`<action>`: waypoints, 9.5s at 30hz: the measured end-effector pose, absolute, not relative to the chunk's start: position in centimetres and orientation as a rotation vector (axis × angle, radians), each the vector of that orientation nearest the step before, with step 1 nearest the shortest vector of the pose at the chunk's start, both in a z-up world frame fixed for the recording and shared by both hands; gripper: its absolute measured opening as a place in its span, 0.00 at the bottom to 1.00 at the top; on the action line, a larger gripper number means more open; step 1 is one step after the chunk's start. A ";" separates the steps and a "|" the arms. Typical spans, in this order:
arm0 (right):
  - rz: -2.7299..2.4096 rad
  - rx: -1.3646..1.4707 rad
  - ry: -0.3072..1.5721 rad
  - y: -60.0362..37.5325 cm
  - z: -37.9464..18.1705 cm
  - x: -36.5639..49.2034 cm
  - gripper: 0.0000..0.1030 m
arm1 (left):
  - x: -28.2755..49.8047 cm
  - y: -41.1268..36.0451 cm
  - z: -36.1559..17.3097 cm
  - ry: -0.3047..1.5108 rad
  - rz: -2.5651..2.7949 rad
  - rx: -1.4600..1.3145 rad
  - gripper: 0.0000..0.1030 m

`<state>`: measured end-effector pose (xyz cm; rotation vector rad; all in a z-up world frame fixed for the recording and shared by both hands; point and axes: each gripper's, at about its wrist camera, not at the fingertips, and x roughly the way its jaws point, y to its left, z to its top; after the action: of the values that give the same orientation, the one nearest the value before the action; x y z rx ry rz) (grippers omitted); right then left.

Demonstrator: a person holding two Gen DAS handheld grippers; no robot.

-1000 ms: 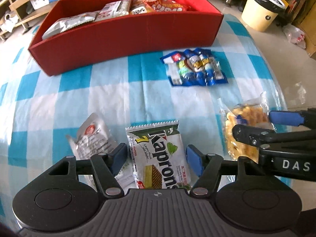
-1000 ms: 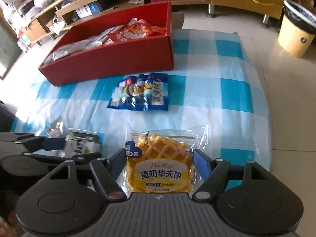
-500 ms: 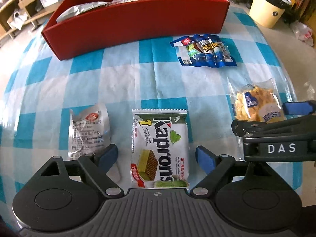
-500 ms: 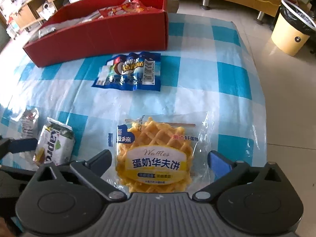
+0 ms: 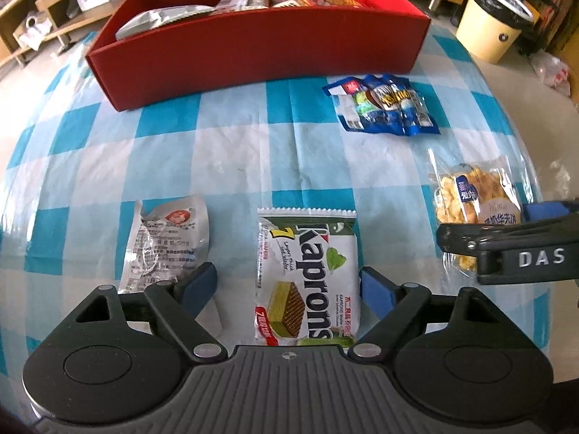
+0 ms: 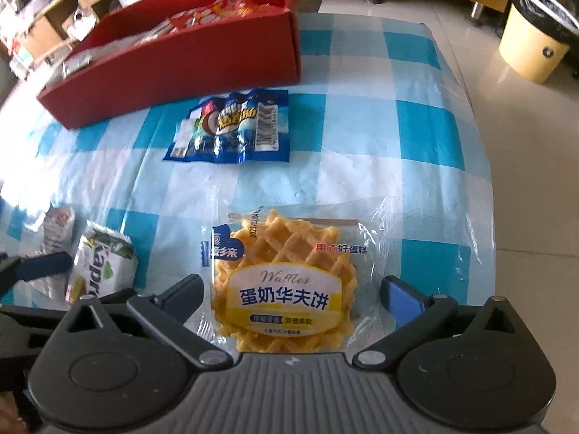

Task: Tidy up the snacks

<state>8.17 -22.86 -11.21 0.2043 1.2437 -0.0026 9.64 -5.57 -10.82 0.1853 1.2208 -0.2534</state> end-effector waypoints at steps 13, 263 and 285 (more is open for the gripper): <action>0.027 0.148 1.192 -22.3 -10.7 6.9 0.80 | 9.7 -6.9 -10.8 1.184 -0.212 0.231 0.73; 0.286 -0.051 1.063 -13.6 -8.5 14.2 0.67 | 12.6 3.0 -8.3 1.206 -0.144 0.058 0.60; 0.310 0.074 0.934 -14.6 -4.1 13.4 0.67 | 13.5 3.2 -4.6 1.101 -0.144 -0.012 0.61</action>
<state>13.45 -14.61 -4.05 0.0740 0.9341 0.3096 13.54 3.19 -4.56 -0.0124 1.1011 -0.1443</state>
